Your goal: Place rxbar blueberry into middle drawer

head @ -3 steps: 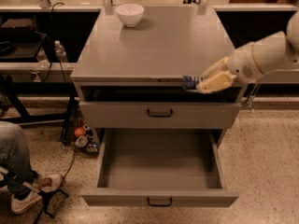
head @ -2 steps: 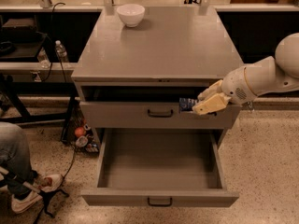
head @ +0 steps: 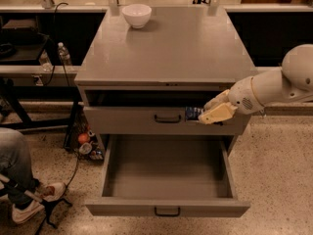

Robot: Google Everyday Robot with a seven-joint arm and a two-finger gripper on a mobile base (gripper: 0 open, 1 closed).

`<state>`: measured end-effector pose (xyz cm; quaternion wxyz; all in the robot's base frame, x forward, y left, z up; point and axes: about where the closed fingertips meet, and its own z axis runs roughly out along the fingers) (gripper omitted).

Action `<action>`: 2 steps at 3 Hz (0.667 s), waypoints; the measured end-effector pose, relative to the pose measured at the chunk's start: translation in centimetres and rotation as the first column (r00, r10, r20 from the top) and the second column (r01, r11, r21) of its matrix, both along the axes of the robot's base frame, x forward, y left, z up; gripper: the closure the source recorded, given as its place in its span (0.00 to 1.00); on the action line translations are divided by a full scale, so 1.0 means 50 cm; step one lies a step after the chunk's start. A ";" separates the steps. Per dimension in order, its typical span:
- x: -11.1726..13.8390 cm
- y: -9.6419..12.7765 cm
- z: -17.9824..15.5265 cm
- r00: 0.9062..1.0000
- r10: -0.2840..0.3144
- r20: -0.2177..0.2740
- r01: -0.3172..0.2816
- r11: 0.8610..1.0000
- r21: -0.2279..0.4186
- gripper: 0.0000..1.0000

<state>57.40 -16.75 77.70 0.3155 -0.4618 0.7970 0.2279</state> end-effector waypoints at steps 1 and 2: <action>0.003 0.025 -0.062 1.000 0.001 -0.023 0.000 1.000 0.026 1.00; 0.001 0.053 -0.144 0.998 0.012 -0.057 -0.008 0.998 0.064 1.00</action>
Offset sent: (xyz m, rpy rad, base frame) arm 0.0000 0.0387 -0.1208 0.1098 0.0986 0.0142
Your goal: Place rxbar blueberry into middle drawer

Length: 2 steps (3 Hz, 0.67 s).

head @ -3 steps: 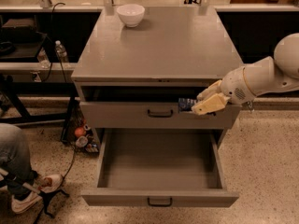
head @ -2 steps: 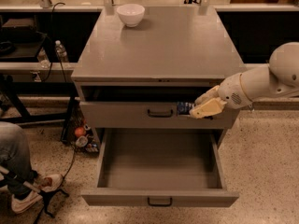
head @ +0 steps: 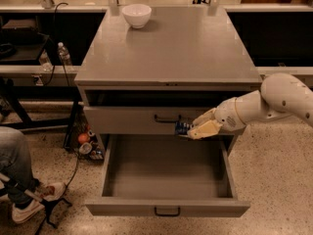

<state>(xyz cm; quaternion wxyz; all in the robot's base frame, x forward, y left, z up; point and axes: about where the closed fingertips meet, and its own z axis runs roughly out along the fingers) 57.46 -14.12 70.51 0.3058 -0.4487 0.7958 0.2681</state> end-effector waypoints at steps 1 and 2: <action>-0.012 0.019 -0.088 0.999 0.002 -0.037 0.000 0.999 0.050 1.00; -0.031 0.020 -0.176 0.997 -0.021 -0.072 0.028 0.995 0.098 1.00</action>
Offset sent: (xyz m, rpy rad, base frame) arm -0.0268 0.0032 -0.1443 0.1591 0.1109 -0.0719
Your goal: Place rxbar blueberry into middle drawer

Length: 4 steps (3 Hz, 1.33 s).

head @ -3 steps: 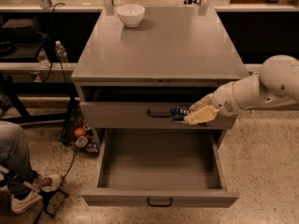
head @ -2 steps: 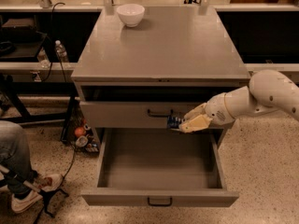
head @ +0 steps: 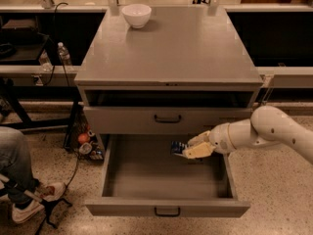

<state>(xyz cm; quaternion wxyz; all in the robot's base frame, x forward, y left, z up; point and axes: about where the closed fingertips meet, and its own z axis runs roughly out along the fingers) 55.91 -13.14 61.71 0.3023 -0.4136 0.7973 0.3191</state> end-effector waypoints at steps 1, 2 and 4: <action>-0.027 0.002 -0.123 0.996 -0.030 -0.087 0.034 0.999 0.036 1.00; -0.027 0.003 -0.123 0.996 -0.030 -0.087 0.033 0.999 0.036 1.00; 0.016 0.009 -0.201 0.993 -0.098 -0.059 0.099 0.995 0.012 1.00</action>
Offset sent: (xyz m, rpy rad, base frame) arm -0.0096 -0.0006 -0.0437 0.0259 0.0595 -0.0269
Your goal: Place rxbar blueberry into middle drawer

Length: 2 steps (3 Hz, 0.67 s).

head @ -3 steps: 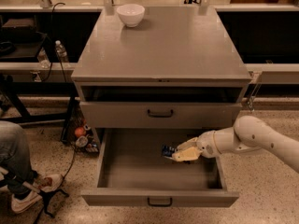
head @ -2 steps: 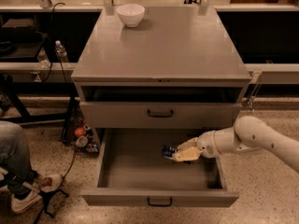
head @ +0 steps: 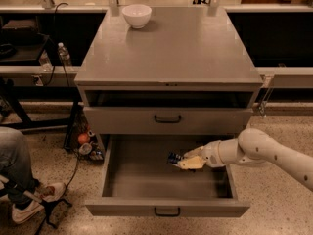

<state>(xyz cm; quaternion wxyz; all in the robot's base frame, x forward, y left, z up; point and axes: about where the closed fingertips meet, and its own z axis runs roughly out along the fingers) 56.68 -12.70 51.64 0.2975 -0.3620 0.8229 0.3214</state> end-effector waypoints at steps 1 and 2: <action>0.040 0.007 -0.091 0.997 -0.080 0.018 0.080 0.997 0.021 1.00; 0.055 0.032 -0.167 0.992 -0.124 0.015 0.124 0.992 0.014 1.00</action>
Offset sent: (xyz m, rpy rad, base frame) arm 0.0370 0.0245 -0.1245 0.0018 -0.0165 -0.1842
